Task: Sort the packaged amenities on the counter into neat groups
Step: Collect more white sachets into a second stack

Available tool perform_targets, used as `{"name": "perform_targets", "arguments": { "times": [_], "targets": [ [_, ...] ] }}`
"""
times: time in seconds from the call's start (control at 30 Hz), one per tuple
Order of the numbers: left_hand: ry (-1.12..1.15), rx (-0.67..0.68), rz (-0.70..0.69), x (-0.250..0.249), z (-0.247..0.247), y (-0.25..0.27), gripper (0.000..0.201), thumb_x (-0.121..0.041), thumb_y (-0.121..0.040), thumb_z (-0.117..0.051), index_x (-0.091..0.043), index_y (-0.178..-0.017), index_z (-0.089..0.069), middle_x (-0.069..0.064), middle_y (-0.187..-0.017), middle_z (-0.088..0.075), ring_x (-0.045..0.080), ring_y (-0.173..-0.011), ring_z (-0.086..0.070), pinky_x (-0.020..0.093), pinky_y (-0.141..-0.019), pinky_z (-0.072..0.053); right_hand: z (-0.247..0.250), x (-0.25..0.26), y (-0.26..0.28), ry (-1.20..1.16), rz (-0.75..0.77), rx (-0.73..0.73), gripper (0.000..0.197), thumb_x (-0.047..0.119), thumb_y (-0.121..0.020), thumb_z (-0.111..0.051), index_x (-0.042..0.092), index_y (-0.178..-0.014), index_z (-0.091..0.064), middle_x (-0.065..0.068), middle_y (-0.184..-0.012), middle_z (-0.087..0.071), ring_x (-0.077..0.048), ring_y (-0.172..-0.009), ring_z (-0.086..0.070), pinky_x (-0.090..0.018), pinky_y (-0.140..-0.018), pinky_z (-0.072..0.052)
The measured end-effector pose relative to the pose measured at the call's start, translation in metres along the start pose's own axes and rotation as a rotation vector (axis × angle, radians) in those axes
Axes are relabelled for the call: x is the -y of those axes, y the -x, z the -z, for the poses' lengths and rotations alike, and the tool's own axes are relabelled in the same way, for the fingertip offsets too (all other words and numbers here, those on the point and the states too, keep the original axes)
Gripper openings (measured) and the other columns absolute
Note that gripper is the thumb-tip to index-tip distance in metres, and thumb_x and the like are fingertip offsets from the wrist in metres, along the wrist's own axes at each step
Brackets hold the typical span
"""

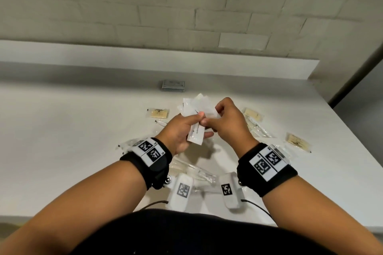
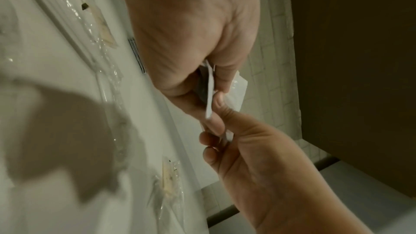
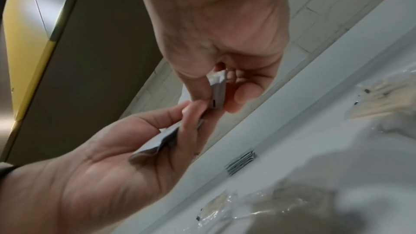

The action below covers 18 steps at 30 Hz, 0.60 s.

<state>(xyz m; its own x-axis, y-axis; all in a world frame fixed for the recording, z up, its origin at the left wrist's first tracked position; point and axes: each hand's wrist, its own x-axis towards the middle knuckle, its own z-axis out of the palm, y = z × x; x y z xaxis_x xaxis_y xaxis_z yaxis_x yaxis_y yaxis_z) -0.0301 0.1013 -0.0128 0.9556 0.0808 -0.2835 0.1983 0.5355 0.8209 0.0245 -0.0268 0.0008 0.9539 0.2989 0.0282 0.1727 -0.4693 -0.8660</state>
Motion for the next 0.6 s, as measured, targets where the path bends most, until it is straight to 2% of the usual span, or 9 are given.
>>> {"name": "perform_targets", "arguments": {
  "times": [0.07,0.13,0.2,0.27,0.33,0.4,0.47,0.5,0.6],
  "targets": [
    [0.002,-0.025,-0.029,0.0,-0.003,-0.002,0.011,-0.009,-0.094,-0.056,-0.001,-0.091,-0.063,0.008,-0.07,-0.071,0.025,-0.072,-0.071,0.035,-0.069,-0.061,0.004,-0.003,-0.003,-0.058,0.019,-0.008,0.041,0.022,-0.068,-0.082,0.02,-0.08,-0.043,-0.004,-0.082,-0.056,-0.02,-0.065,-0.053,-0.03,-0.055,-0.045],
    [-0.003,-0.056,-0.054,-0.001,-0.009,-0.004,0.01,-0.009,-0.094,-0.057,-0.003,-0.098,-0.064,0.011,-0.084,-0.073,0.03,-0.086,-0.07,0.033,-0.065,-0.06,0.012,-0.002,-0.006,-0.132,0.02,0.018,0.029,0.02,-0.077,-0.076,0.017,-0.083,-0.047,-0.006,-0.084,-0.063,-0.018,-0.057,-0.057,-0.024,-0.047,-0.043],
    [-0.001,-0.095,-0.072,-0.002,-0.015,-0.006,0.013,-0.009,-0.093,-0.058,-0.005,-0.103,-0.064,0.013,-0.093,-0.072,0.03,-0.087,-0.07,0.032,-0.063,-0.059,0.023,0.002,-0.009,-0.201,0.022,0.043,0.016,0.018,-0.087,-0.067,0.014,-0.09,-0.051,-0.007,-0.079,-0.067,-0.017,-0.051,-0.059,-0.025,-0.046,-0.044],
    [0.004,-0.146,-0.093,-0.002,-0.021,-0.008,0.014,-0.008,-0.092,-0.059,-0.006,-0.105,-0.063,0.013,-0.092,-0.071,0.028,-0.083,-0.07,0.032,-0.062,-0.06,0.033,0.002,-0.012,-0.274,0.029,0.011,0.011,0.017,-0.092,-0.059,0.014,-0.094,-0.049,-0.008,-0.08,-0.067,-0.017,-0.051,-0.061,-0.027,-0.048,-0.047],
    [-0.005,-0.191,-0.125,-0.002,-0.029,-0.012,0.013,-0.007,-0.092,-0.059,-0.006,-0.104,-0.062,0.012,-0.088,-0.068,0.027,-0.079,-0.067,0.032,-0.061,-0.06,0.043,-0.002,-0.018,-0.316,0.049,-0.073,0.018,0.014,-0.092,-0.058,0.019,-0.085,-0.042,-0.007,-0.084,-0.067,-0.018,-0.057,-0.064,-0.028,-0.053,-0.049],
    [-0.018,-0.2,-0.15,0.001,-0.038,-0.016,0.013,-0.005,-0.092,-0.057,-0.005,-0.105,-0.06,0.011,-0.084,-0.067,0.025,-0.074,-0.067,0.032,-0.059,-0.06,0.051,-0.007,-0.022,-0.18,0.164,-0.13,0.023,0.011,-0.09,-0.059,0.022,-0.079,-0.041,-0.004,-0.087,-0.063,-0.018,-0.067,-0.063,-0.022,-0.06,-0.048],
    [-0.026,-0.171,-0.168,0.005,-0.049,-0.02,0.014,-0.004,-0.093,-0.056,-0.006,-0.106,-0.061,0.009,-0.08,-0.07,0.022,-0.07,-0.07,0.033,-0.061,-0.06,0.055,-0.009,-0.021,0.06,0.309,-0.049,0.018,0.007,-0.087,-0.058,0.02,-0.082,-0.047,-0.004,-0.097,-0.056,-0.017,-0.079,-0.056,-0.011,-0.066,-0.042],
    [-0.022,-0.142,-0.175,0.006,-0.054,-0.02,0.016,-0.004,-0.093,-0.054,-0.007,-0.107,-0.061,0.008,-0.081,-0.072,0.021,-0.072,-0.071,0.034,-0.064,-0.061,0.055,-0.012,-0.02,0.136,0.35,0.023,0.015,0.007,-0.085,-0.059,0.018,-0.085,-0.049,-0.003,-0.102,-0.051,-0.016,-0.084,-0.054,-0.01,-0.071,-0.043],
    [0.007,-0.069,-0.207,0.009,-0.066,-0.021,0.026,-0.001,-0.094,-0.05,-0.006,-0.118,-0.059,0.009,-0.094,-0.073,0.021,-0.08,-0.072,0.034,-0.066,-0.059,0.061,-0.02,-0.015,0.06,0.375,0.173,0.015,0.004,-0.082,-0.062,0.015,-0.088,-0.054,0.002,-0.105,-0.042,-0.009,-0.093,-0.058,-0.024,-0.08,-0.055]
  ]
}}
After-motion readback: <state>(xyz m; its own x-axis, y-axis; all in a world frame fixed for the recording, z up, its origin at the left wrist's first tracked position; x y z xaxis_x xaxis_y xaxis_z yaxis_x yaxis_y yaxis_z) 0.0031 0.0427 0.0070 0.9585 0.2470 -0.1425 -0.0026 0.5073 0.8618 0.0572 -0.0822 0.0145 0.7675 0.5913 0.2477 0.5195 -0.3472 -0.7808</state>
